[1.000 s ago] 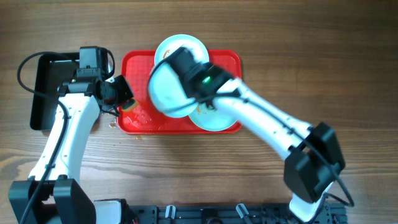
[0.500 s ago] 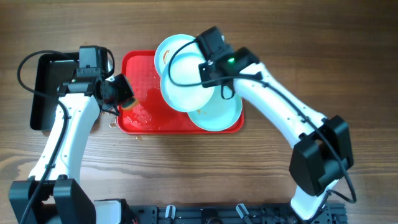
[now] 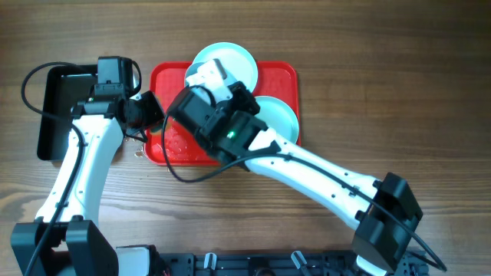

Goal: Clean dirty plates on tray and stack at the side
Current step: 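Lift the cleaned plate with the right gripper, set it right of tray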

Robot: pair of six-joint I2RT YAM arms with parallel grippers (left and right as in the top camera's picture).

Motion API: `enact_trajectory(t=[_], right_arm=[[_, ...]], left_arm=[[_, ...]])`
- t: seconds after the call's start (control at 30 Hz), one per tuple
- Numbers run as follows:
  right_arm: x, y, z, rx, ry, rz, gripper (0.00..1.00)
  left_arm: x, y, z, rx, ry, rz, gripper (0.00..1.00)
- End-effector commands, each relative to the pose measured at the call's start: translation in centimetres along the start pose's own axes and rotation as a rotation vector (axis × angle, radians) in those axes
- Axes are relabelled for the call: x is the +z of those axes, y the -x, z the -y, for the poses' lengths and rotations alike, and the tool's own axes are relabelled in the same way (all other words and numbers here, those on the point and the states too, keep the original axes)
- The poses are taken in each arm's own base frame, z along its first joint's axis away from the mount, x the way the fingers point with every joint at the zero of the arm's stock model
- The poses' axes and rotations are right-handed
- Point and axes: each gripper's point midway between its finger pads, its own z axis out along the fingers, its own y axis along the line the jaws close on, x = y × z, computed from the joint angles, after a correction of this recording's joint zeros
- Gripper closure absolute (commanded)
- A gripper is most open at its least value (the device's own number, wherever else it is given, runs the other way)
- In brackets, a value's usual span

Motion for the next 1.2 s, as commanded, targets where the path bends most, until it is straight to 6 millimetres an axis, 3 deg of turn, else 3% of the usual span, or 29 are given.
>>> enact_trajectory(t=[0.0,0.13,0.3,0.4,0.5,0.6,0.63,0.7,0.8,0.97,1.1,1.13,1.17], right_arm=[[-0.7,0.9,2.3,0.032,-0.068,0.026,0.96],[1.0,-0.9,0.5,0.185,0.114,-0.076,0.96],[5.4,-3.7,1.8,0.514,0.313,-0.293,0.96],[7.6,-5.0,3.4,0.678,0.527,-0.414,0.97],[10.1,-7.4,7.5,0.843,0.612,-0.507,0.96],[12.5,-11.5,12.9,0.963,0.520,-0.583,0.95],[13.6,-14.1,16.1,1.014,0.462,-0.612,0.96],[14.4,-16.9,19.1,1.069,0.403,-0.638,0.96],[15.4,-20.2,21.9,1.109,0.342,-0.655,0.96],[16.8,-26.1,24.2,1.193,0.138,-0.712,0.96],[17.5,-28.1,23.6,1.195,0.106,-0.719,0.92],[17.6,-28.4,23.3,1.195,0.106,-0.724,0.82],[17.6,-28.5,23.2,1.195,0.107,-0.726,0.59]], left_arm=[[0.3,-0.3,0.0,0.010,-0.013,-0.014,0.96],[0.3,-0.3,0.0,0.010,-0.013,-0.014,0.96],[0.3,-0.2,0.0,0.011,-0.013,-0.013,0.96],[0.3,-0.3,0.0,0.011,-0.012,-0.014,0.96],[0.3,-0.3,0.0,0.011,-0.012,-0.014,0.96],[0.3,-0.3,0.0,0.011,-0.012,-0.014,0.96],[0.3,-0.3,0.0,0.011,-0.012,-0.013,0.96],[0.3,-0.3,0.0,0.011,-0.012,-0.013,0.96],[0.3,-0.3,0.0,0.011,-0.012,-0.013,0.96],[0.3,-0.3,0.0,0.011,-0.012,-0.013,0.96],[0.3,-0.3,0.0,0.011,-0.012,-0.013,0.96],[0.3,-0.2,0.0,0.011,-0.012,-0.013,0.96],[0.3,-0.2,0.0,0.011,-0.012,-0.013,0.96]])
